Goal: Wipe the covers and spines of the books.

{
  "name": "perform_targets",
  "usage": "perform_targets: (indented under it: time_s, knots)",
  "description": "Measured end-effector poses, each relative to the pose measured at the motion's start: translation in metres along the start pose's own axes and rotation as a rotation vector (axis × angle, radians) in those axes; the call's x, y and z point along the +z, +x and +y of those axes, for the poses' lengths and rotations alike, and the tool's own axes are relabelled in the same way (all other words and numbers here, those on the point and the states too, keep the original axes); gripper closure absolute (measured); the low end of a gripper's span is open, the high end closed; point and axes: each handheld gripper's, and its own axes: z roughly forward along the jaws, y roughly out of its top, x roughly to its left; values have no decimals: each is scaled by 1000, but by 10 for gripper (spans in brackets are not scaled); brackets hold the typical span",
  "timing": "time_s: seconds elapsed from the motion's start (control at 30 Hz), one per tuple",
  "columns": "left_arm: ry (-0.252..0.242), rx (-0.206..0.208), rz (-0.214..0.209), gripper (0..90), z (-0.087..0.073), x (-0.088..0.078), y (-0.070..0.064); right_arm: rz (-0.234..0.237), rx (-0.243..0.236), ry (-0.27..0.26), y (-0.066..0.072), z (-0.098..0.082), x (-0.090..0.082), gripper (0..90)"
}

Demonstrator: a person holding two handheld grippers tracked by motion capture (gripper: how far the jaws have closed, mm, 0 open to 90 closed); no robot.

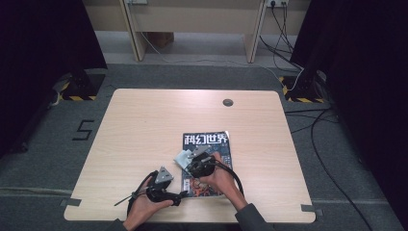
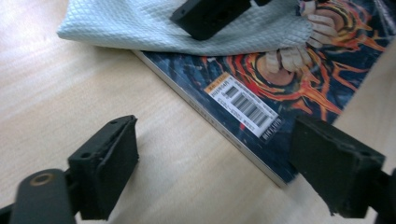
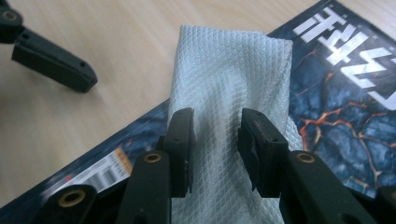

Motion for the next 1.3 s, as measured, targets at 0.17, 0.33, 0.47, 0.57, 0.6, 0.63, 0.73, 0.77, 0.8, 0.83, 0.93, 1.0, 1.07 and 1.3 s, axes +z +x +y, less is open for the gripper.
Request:
perform_targets:
  time_s: [0.17, 0.33, 0.47, 0.57, 0.6, 0.63, 0.73, 0.77, 0.8, 0.83, 0.93, 1.0, 1.07, 1.3]
  knots:
    - [-36, -26, 14, 188, 0, -13, 9, 19, 16, 21, 8, -6, -7, 653]
    - [-44, -64, 45, 188, -3, -27, 26, 20, -15, 47, 17, -9, -13, 653]
    - [-46, -74, 92, 189, -3, -32, 40, 35, -25, 37, 23, -14, -17, 653]
    - [-47, -100, 118, 189, -4, -34, 50, 39, -32, 34, 30, -18, -20, 652]
    - [-51, -111, 128, 189, -5, -35, 54, 44, -34, 39, 32, -18, -21, 653]
    - [-53, -119, 135, 189, -4, -36, 58, 49, -45, 41, 34, -19, -22, 653]
    - [-54, -131, 155, 189, -5, -37, 63, 56, -62, 41, 42, -21, -24, 653]
    - [-51, -131, 157, 189, -5, -38, 63, 65, -63, 46, 45, -21, -24, 653]
    - [-52, -129, 160, 189, -5, -38, 64, 69, -71, 43, 47, -21, -25, 653]
    - [-52, -129, 163, 189, -5, -38, 65, 73, -73, 45, 50, -22, -25, 653]
    - [-44, -130, 168, 189, -5, -38, 65, 85, -89, 42, 58, -23, -26, 652]
    - [-49, -131, 168, 189, -5, -37, 66, 96, -99, 44, 63, -24, -27, 652]
    - [-48, -131, 171, 189, -5, -37, 66, 101, -106, 47, 65, -24, -28, 651]
    - [-44, -118, 175, 189, -5, -36, 65, 104, -113, 39, 65, -24, -27, 650]
